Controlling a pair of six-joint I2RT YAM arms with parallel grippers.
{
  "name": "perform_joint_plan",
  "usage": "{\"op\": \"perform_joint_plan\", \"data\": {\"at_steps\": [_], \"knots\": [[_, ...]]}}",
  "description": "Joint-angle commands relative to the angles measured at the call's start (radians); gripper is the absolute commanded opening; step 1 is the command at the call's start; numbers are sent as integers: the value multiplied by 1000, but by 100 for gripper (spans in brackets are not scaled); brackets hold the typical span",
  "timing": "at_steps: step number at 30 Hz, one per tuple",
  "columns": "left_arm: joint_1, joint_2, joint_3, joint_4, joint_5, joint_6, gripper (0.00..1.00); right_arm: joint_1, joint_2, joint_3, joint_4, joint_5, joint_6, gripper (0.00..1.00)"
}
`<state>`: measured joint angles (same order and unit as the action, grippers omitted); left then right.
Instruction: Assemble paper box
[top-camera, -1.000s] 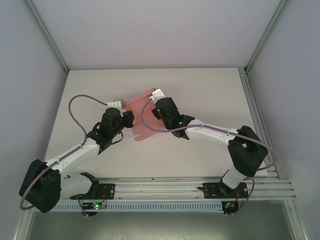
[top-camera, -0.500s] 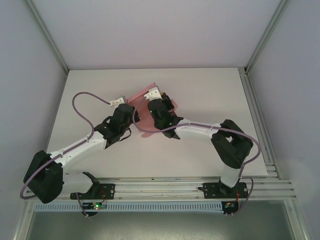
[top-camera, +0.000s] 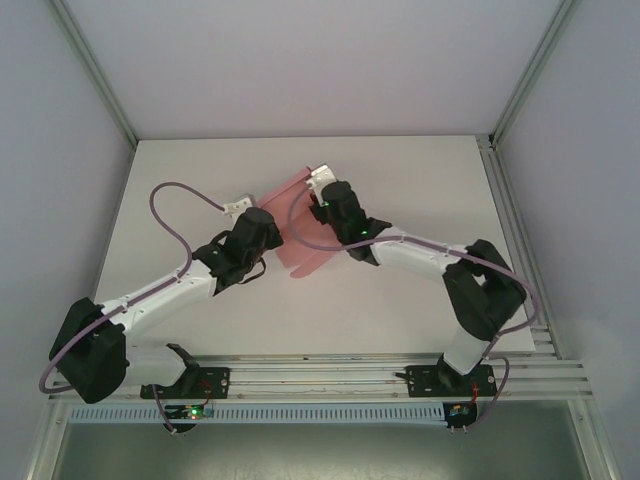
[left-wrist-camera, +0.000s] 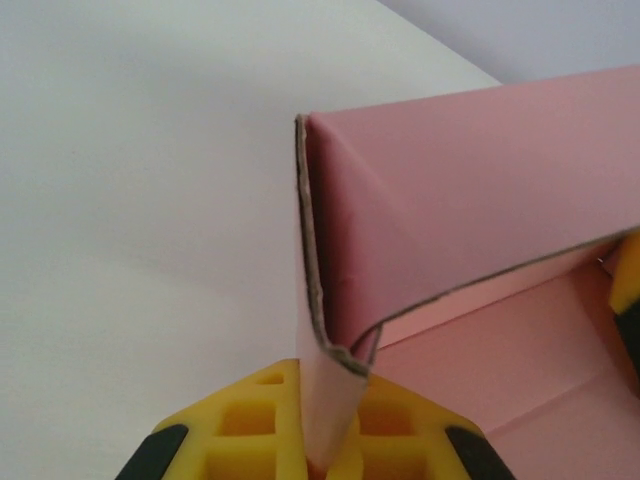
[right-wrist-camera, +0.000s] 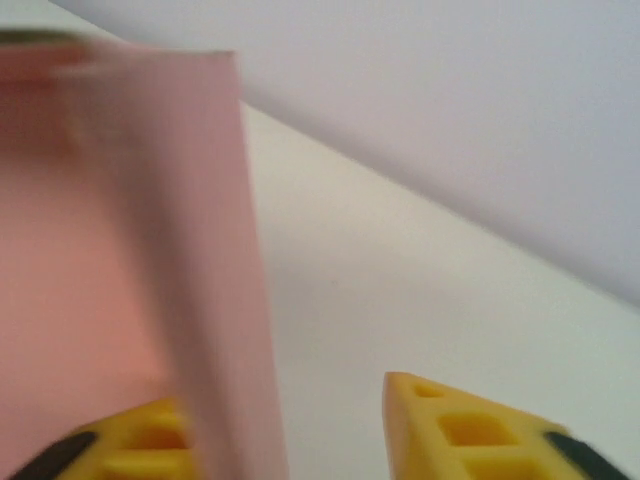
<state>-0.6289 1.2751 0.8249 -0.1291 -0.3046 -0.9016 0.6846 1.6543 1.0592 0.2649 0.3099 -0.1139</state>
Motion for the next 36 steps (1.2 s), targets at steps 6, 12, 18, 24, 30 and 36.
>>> {"op": "perform_joint_plan", "data": {"at_steps": [6,12,18,24,30,36], "knots": [[-7,-41,27,-55,-84,27,0,-8,-237,-95,-138,-309,22,79],[-7,-22,50,-73,-85,84,0,10,-367,-152,-138,-323,-13,98],[13,20,149,-136,-123,359,0,-51,-548,-280,-14,-207,158,98],[59,132,337,-300,60,860,0,-189,-734,-398,-56,-156,359,98],[100,227,539,-694,343,1416,0,-262,-863,-419,-239,-297,324,98],[81,317,599,-790,327,1764,0,-268,-892,-425,-356,-263,296,98]]}}
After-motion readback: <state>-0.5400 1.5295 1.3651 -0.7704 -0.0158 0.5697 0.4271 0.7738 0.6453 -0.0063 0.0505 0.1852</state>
